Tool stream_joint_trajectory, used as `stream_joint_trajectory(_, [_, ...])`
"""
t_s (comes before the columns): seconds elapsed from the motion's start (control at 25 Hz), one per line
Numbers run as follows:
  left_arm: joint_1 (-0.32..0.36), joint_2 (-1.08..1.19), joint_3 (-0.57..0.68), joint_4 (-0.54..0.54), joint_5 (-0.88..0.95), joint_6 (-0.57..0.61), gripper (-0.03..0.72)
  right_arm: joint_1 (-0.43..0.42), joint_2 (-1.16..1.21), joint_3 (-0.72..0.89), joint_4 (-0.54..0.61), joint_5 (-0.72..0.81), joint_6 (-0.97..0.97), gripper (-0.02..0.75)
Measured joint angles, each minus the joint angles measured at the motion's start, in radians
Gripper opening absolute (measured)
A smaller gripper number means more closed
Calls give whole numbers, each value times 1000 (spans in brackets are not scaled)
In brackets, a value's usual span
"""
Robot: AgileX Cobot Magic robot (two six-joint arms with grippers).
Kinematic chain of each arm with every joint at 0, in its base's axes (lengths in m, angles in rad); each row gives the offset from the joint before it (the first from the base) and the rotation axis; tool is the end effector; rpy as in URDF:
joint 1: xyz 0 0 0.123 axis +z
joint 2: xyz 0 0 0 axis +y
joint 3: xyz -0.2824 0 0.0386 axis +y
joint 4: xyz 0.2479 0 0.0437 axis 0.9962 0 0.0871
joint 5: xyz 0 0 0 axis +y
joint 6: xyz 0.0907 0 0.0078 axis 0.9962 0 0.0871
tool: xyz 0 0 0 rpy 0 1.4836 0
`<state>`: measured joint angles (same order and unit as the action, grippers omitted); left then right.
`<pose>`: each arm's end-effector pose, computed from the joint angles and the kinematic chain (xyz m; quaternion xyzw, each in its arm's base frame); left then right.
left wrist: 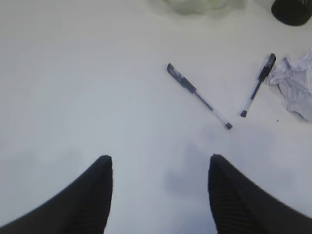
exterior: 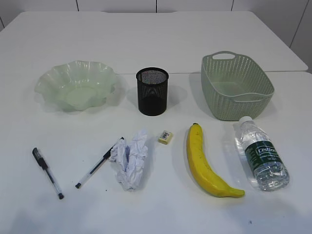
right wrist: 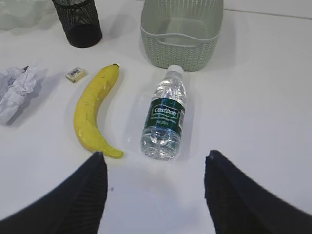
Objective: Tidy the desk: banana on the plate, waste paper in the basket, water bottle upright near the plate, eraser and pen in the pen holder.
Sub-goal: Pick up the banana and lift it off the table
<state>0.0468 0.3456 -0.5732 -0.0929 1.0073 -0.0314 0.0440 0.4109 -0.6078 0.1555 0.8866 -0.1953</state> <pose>0.0492 -0.0049 0.2956 -0.0411 0.9032 -0.0428 0.4251 0.0652 0.0138 0.3117 -0.0900 0.8779 0.0408 0.4685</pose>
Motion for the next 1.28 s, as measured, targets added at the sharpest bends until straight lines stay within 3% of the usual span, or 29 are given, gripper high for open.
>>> stream_joint_trajectory(0.4, [-15, 223, -8, -69, -87, 0, 433, 34, 242, -117, 43, -56, -65, 462])
stream_joint_trajectory(0.68, [-19, 320, -106, -72, -94, 0, 433, 43, 481, -242, 112, -18, -106, 462])
stream_joint_trajectory(1.08, [-46, 584, -250, -63, -40, 0, 433, 227, 815, -335, 99, -1, -143, 461])
stream_joint_trajectory(1.28, [-46, 705, -265, -88, -33, 0, 433, 288, 968, -379, 24, 19, -121, 461])
